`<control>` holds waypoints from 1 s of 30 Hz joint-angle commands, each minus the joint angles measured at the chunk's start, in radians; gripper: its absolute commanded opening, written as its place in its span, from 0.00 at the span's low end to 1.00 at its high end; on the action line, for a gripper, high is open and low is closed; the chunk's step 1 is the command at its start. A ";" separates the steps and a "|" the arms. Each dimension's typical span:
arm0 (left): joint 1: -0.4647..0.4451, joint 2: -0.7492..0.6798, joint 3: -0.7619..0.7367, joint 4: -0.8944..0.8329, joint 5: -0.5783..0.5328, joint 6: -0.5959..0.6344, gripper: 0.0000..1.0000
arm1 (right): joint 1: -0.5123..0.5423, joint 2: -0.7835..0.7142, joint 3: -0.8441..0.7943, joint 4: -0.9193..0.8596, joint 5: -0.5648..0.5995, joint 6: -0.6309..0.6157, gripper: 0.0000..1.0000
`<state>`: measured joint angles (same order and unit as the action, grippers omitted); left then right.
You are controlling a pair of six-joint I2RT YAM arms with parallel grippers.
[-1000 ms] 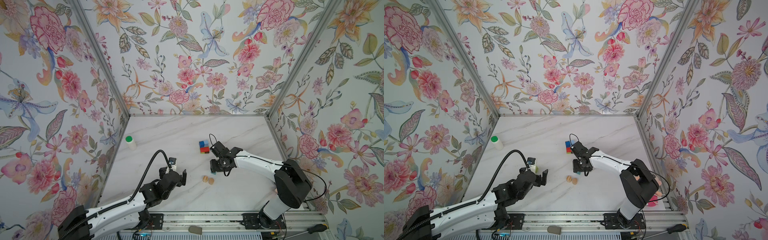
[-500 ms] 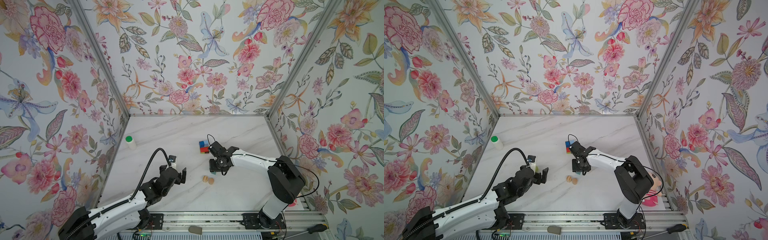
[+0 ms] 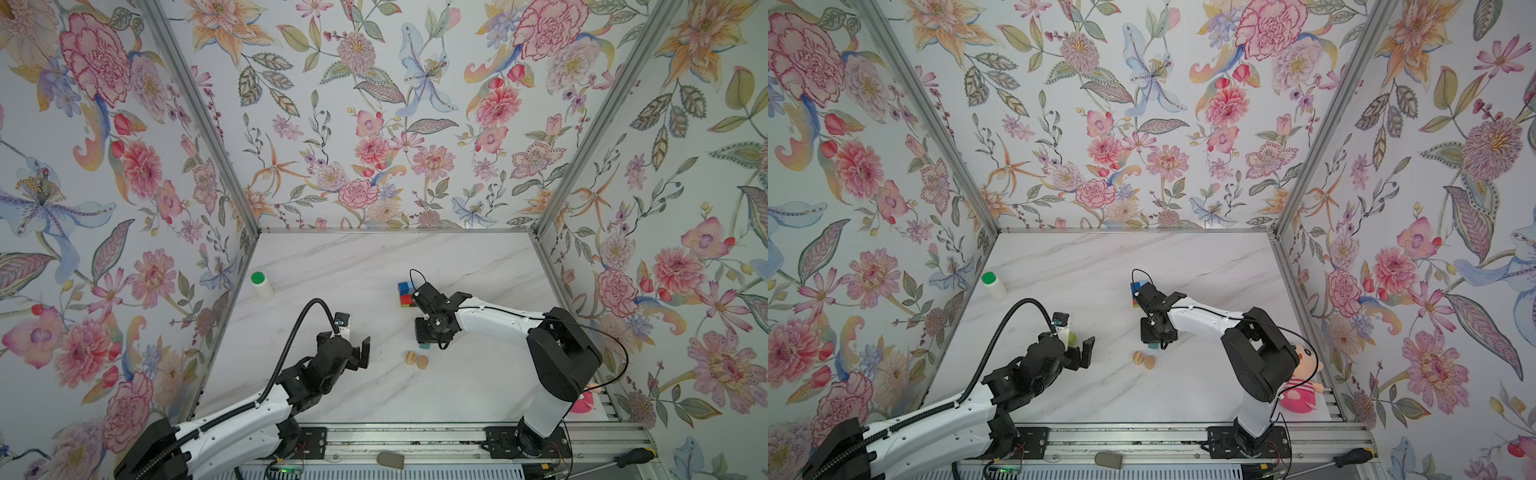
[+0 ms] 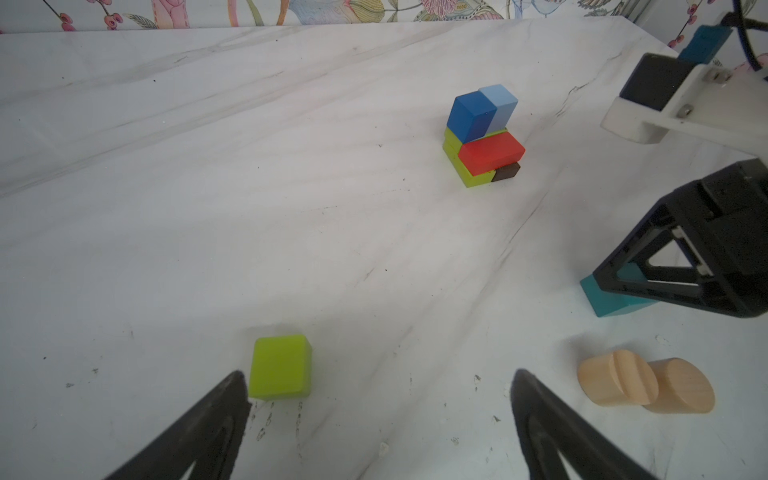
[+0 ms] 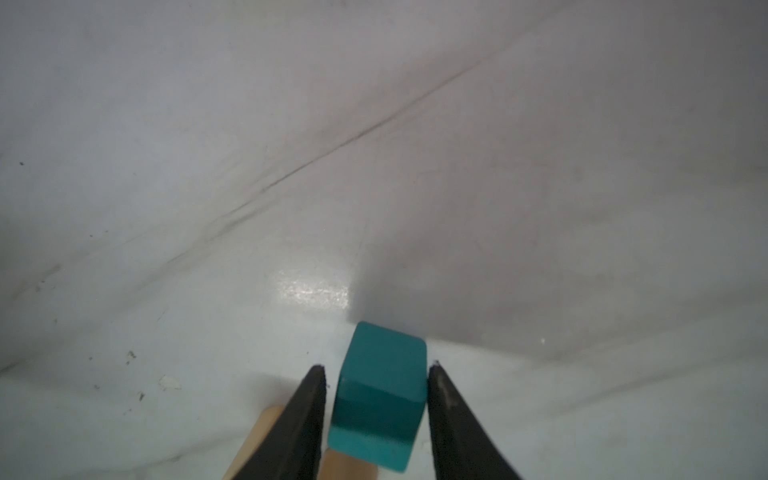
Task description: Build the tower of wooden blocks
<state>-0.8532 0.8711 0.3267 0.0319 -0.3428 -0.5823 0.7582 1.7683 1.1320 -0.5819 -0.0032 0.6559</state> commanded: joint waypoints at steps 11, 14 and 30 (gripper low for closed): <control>0.023 -0.024 -0.017 0.001 0.015 0.024 0.99 | 0.023 -0.008 0.021 -0.052 0.053 0.025 0.43; 0.025 -0.027 -0.018 0.002 0.016 0.025 0.99 | 0.022 -0.012 0.010 -0.052 0.057 0.028 0.42; 0.041 -0.042 -0.020 -0.002 0.012 0.035 0.99 | 0.020 0.001 0.066 -0.067 0.071 0.006 0.32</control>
<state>-0.8295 0.8356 0.3157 0.0307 -0.3389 -0.5640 0.7750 1.7840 1.1610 -0.6163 0.0391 0.6708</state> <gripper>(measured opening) 0.993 0.318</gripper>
